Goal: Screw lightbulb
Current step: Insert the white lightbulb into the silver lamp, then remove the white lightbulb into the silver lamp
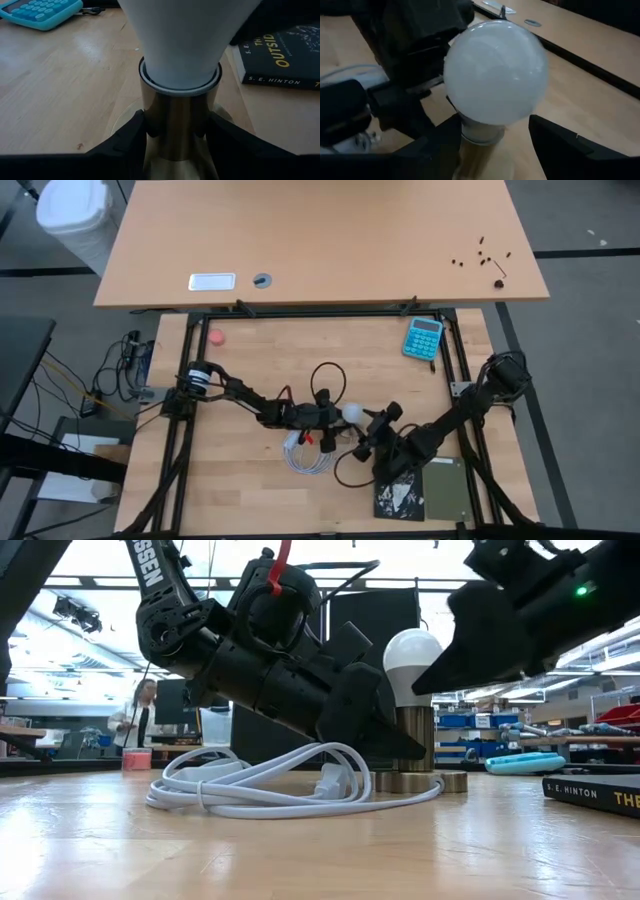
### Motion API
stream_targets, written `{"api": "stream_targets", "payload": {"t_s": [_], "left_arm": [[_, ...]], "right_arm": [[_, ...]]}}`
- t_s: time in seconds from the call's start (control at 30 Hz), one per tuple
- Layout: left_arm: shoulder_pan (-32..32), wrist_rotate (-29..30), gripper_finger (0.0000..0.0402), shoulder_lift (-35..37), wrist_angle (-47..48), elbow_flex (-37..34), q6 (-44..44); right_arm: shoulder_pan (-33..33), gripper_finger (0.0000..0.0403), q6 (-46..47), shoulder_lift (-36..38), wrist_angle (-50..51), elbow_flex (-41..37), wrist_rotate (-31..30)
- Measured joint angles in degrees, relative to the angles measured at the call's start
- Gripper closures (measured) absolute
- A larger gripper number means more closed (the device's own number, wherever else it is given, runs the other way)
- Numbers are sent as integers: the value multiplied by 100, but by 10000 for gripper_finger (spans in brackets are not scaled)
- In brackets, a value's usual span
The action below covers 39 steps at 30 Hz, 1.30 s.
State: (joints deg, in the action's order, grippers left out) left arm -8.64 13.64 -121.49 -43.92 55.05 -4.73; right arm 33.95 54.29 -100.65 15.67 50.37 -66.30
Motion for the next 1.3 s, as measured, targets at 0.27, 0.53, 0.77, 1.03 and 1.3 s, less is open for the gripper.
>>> {"api": "stream_targets", "payload": {"t_s": [0.27, 0.53, 0.77, 1.03, 1.3], "left_arm": [[-2, -79, 217, 4, 23, -2, 119], [-2, -111, 217, 4, 20, -4, 127], [-2, -104, 217, 4, 17, -4, 127], [-2, -93, 217, 0, 16, -4, 127], [0, -82, 217, 0, 14, -6, 118]], "right_arm": [[-87, 161, 1530, 390, 2085, 0, 247], [133, 161, 1137, 381, 1494, -7, 671], [241, 156, 498, 381, -38, -314, 721], [350, 109, 311, 379, -2176, -1459, 187], [4, 77, -1785, 377, -4105, -1565, 592]]}}
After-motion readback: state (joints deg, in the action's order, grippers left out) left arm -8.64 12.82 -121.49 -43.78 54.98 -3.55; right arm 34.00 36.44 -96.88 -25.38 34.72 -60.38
